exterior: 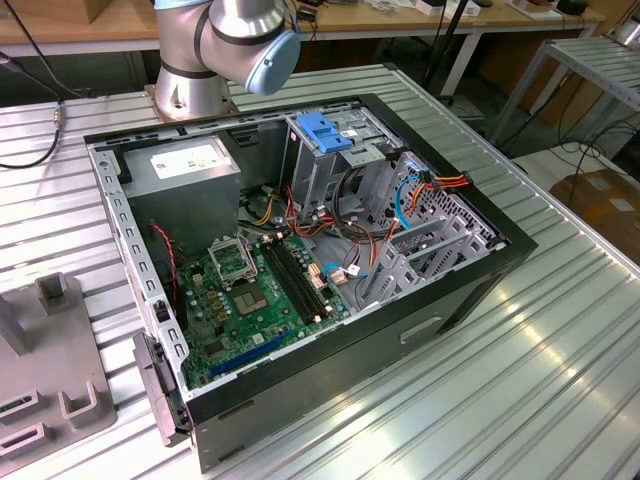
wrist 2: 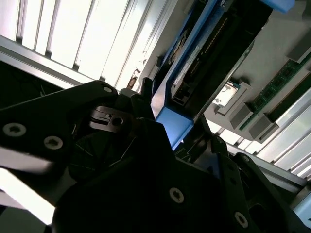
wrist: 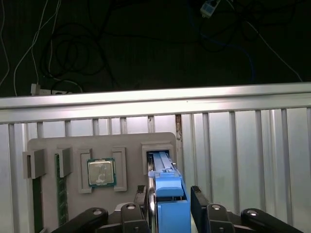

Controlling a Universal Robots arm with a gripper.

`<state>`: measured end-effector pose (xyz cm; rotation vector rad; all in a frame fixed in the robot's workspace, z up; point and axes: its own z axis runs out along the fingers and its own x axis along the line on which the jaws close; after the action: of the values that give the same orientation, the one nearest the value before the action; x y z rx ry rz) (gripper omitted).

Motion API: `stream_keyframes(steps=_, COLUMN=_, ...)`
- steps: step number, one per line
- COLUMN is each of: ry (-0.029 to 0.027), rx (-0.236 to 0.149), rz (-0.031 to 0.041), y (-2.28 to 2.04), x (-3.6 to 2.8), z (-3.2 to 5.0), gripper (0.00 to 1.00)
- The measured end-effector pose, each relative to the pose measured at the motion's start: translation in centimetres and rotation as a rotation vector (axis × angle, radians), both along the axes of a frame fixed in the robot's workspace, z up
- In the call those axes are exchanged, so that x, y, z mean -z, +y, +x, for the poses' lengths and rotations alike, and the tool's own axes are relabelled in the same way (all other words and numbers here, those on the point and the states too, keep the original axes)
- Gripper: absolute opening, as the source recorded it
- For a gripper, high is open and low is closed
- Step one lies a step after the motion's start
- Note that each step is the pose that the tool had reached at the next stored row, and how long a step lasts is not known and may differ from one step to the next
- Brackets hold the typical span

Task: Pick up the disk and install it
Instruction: 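Pick up the disk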

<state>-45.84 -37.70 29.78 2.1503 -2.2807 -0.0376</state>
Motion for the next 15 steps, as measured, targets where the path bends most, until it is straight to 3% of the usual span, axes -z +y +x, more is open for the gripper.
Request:
stream_keyframes(steps=2, ry=-0.0001, rx=0.0, rz=0.0, y=0.0, x=0.01, z=0.0, gripper=0.39)
stream_keyframes(steps=15, ry=0.0, rx=0.0, rz=-0.0001, y=0.0, x=0.03, z=0.0, gripper=0.37)
